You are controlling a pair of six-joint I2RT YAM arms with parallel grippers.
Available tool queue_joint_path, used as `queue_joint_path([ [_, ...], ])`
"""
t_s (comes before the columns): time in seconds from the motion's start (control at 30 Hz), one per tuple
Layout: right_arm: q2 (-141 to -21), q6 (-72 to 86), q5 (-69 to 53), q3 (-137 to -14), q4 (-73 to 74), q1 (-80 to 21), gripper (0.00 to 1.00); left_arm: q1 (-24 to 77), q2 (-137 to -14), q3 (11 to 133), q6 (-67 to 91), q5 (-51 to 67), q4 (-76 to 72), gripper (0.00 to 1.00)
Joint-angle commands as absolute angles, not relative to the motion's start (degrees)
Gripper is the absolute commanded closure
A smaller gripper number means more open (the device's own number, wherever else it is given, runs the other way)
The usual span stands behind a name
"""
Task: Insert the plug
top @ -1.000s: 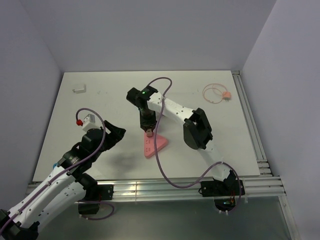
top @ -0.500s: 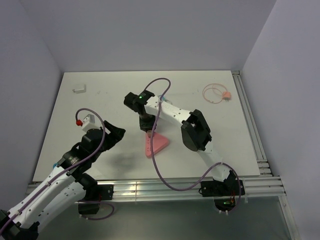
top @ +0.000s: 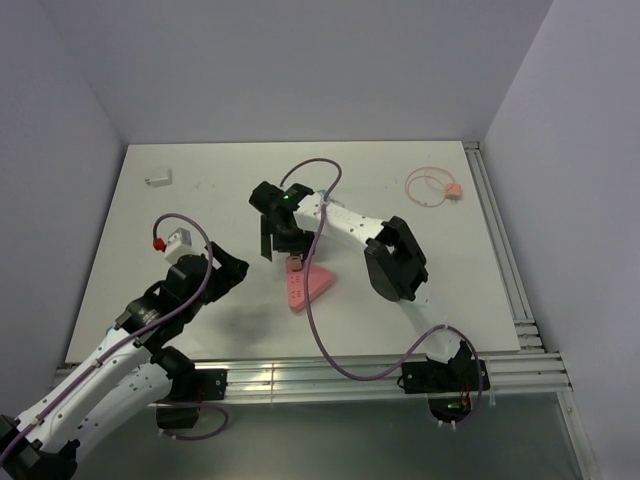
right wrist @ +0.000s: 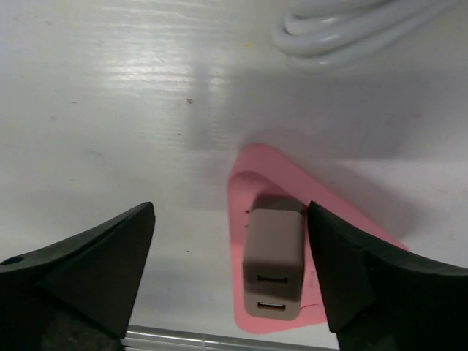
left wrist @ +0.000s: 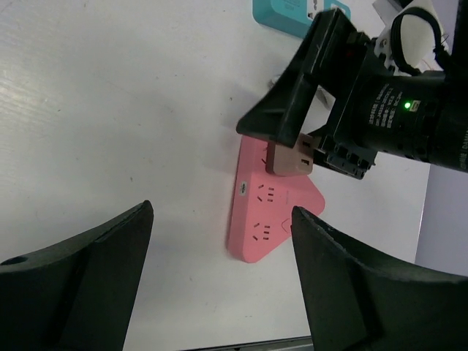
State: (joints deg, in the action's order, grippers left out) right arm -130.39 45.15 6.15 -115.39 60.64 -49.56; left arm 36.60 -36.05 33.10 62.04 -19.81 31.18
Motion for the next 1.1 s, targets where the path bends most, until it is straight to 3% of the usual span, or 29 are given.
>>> queue_joint_path([
  [0.0, -127.9, 43.5, 4.5, -116.1, 54.3, -49.2, 0.06, 36.8, -36.7, 35.9, 60.3, -19.7, 33.0, 0.18],
  [0.2, -119.5, 41.8, 9.0, -111.8, 54.3, -49.0, 0.04, 36.8, -37.0, 36.7, 58.5, -18.3, 33.0, 0.17],
  [0.43, -99.3, 41.2, 12.7, -91.5, 50.2, -48.3, 0.07, 36.7, -41.3, 36.6, 53.8, -14.0, 24.4, 0.18],
  [0.53, -91.6, 41.5, 12.9, -79.9, 46.6, -47.8, 0.24, 36.6, -47.2, 40.2, 51.7, -14.2, 23.6, 0.22],
  [0.57, -89.8, 41.7, 12.9, -77.0, 45.5, -47.8, 0.37, 36.5, -50.7, 41.5, 49.7, -14.0, 22.9, 0.23],
  [0.63, -84.5, 43.5, 12.6, -68.5, 41.5, -47.8, 0.66, 35.8, -54.6, 45.2, 48.1, -12.9, 22.1, 0.38],
  [0.67, -82.9, 43.9, 11.9, -65.7, 39.7, -47.7, 0.90, 35.3, -58.4, 46.3, 46.6, -12.3, 21.6, 0.42],
  [0.7, -80.4, 44.6, 10.0, -61.1, 36.3, -47.7, 0.98, 34.7, -60.4, 48.7, 46.4, -12.0, 22.0, 0.51],
  [0.87, -79.6, 45.8, 4.2, -54.2, 28.4, -47.4, 1.00, 26.1, -74.4, 54.0, 44.0, -1.0, 18.9, 0.87],
  [0.97, -81.8, 47.5, 4.5, -52.7, 25.2, -47.4, 1.00, 24.9, -82.6, 58.7, 42.2, 1.7, 17.5, 1.00],
  [1.07, -85.6, 48.1, 3.9, -53.1, 22.2, -47.3, 1.00, 24.7, -89.8, 62.7, 40.5, 2.4, 16.4, 1.00],
])
